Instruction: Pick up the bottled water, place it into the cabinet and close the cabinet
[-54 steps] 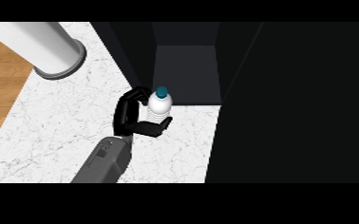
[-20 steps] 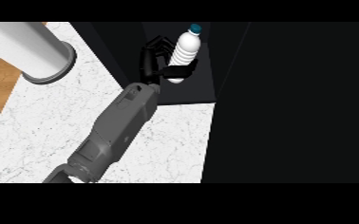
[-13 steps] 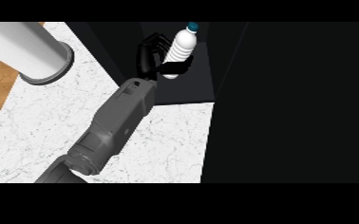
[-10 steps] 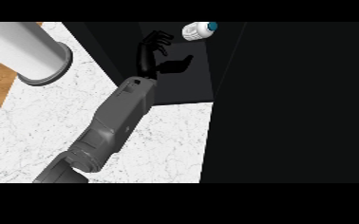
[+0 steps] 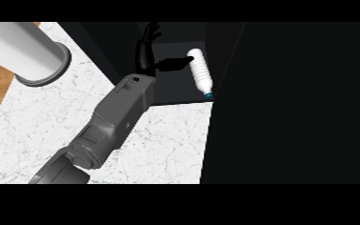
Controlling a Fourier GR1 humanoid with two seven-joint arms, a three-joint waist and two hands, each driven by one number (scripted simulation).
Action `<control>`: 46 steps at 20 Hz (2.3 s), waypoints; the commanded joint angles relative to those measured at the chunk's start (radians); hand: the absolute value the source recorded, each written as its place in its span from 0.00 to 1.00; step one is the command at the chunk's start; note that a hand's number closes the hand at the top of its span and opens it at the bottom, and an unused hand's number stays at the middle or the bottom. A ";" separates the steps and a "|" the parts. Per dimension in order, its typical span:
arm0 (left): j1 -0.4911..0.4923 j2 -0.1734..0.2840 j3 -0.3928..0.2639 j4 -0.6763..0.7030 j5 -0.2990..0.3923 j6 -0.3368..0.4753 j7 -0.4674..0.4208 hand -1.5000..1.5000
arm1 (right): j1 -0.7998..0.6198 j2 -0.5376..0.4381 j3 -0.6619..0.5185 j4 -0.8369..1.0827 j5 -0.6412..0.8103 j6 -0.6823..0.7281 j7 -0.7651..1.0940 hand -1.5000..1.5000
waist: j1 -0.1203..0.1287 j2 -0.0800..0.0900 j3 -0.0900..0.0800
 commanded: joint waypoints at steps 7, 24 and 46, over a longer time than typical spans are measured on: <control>-0.047 0.013 0.020 0.055 -0.017 -0.065 -0.017 0.00 | 0.055 -0.022 -0.009 -0.112 -0.053 0.029 0.054 0.00 | -0.003 -0.003 0.000; 0.007 -0.003 0.044 -0.146 0.048 -0.443 -0.039 0.00 | 0.013 0.012 -0.082 -0.105 -0.042 0.012 0.117 0.00 | 0.053 -0.021 0.000; 0.756 0.165 -0.269 -1.160 0.051 -0.271 0.234 1.00 | -0.033 -0.134 0.105 -0.118 0.099 0.119 0.217 1.00 | 0.092 -0.037 0.000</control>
